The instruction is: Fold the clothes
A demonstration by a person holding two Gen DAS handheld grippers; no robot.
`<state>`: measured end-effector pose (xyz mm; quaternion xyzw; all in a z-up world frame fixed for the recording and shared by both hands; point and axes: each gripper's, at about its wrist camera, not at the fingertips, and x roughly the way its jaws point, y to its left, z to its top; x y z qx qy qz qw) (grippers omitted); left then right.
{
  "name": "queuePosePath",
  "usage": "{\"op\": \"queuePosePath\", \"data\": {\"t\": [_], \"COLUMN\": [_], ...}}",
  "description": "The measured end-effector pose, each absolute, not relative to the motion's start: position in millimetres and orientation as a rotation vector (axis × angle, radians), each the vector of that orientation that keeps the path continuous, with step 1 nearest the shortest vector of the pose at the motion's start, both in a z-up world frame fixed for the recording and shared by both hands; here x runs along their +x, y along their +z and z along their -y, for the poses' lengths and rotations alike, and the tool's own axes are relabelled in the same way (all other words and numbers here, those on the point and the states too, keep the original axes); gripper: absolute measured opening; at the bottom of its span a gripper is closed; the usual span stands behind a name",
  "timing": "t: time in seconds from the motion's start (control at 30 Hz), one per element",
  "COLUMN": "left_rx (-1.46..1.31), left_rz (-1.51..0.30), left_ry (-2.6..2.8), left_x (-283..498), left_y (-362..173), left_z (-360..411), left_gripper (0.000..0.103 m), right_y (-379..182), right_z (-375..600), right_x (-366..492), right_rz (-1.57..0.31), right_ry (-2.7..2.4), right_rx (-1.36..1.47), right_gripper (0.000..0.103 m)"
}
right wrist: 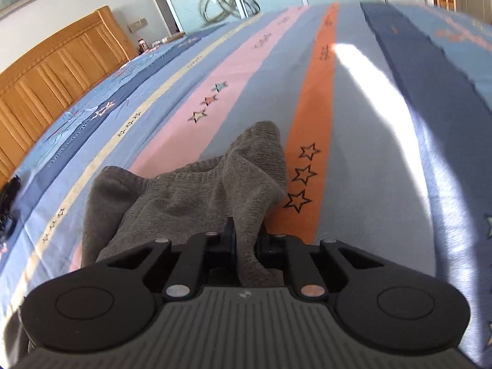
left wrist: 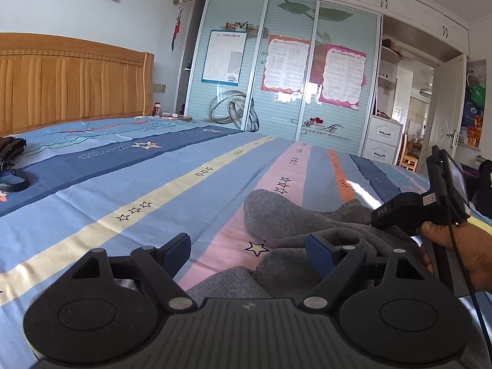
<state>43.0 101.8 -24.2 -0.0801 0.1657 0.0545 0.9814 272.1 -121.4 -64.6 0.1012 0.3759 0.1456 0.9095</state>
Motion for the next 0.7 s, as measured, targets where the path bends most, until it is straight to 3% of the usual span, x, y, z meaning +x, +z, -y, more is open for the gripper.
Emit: {"op": "queuePosePath", "data": {"t": [0.2,0.37,0.5,0.6,0.7], "left_rx": [-0.183,-0.286,-0.404,-0.413,-0.425], "left_rz": [-0.328,-0.339,-0.373,-0.4,-0.408], "left_ry": [0.107,0.021,-0.029,-0.006,0.011], "left_x": [41,39,42,44,45], "left_y": [-20,-18,-22,-24,-25], "left_z": [-107,-119,-135,-142,-151], "left_gripper": [0.084,0.085,0.085,0.085,0.085], "right_y": [-20,19,17,-9,-30], "right_z": [77,111,185,251,301], "right_x": [207,168,166,171,146], "right_rz": [-0.485,-0.381,-0.434,-0.584,-0.613], "right_ry": [0.173,-0.018,-0.22,-0.287,-0.193], "right_rx": [-0.244,-0.287,-0.233,-0.077,0.266], "right_gripper": [0.01,0.01,0.012,0.031,0.032]}}
